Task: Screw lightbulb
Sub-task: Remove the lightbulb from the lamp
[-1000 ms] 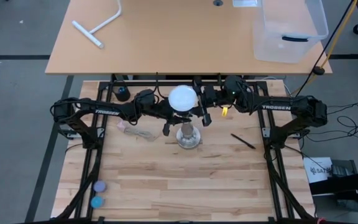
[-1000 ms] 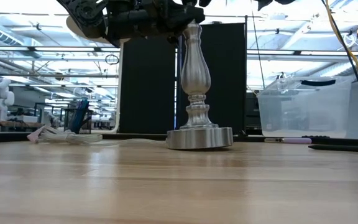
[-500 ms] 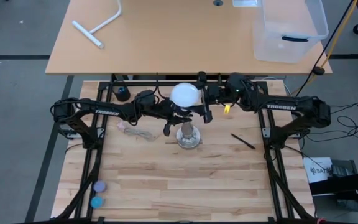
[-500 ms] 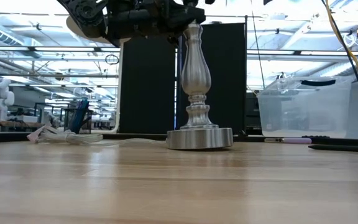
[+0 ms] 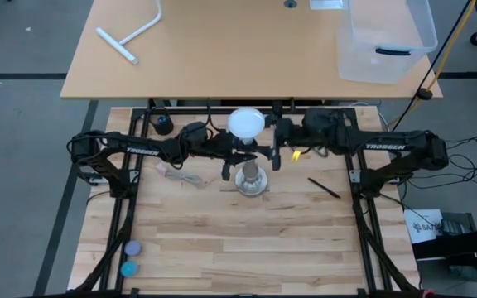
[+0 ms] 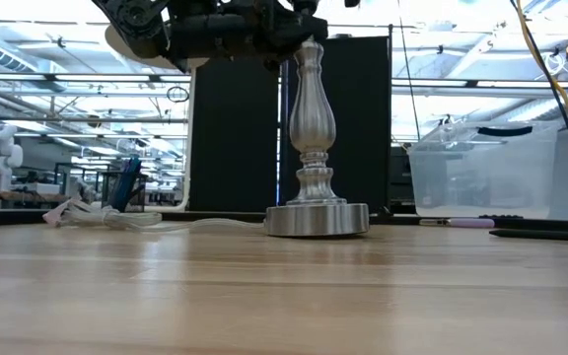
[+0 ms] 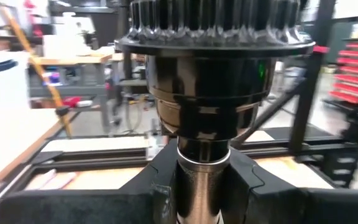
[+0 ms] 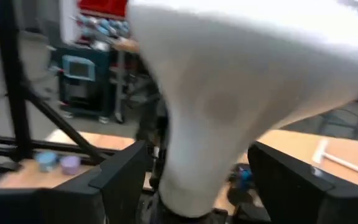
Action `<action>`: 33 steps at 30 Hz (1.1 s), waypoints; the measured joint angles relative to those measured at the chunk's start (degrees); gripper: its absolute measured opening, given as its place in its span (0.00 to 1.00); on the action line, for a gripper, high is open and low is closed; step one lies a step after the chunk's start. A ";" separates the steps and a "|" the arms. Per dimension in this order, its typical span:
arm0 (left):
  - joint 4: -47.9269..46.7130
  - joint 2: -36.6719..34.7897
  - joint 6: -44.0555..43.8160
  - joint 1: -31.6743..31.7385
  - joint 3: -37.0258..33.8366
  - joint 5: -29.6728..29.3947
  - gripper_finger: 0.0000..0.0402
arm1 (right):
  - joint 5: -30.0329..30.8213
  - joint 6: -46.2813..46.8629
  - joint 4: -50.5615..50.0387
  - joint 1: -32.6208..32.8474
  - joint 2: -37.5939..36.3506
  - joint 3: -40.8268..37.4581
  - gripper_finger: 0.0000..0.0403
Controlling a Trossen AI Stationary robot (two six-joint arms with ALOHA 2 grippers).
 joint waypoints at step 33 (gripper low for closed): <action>-0.09 -0.09 1.99 0.09 -0.02 -3.47 0.18 | 12.38 -1.20 12.33 3.48 4.76 -0.28 0.41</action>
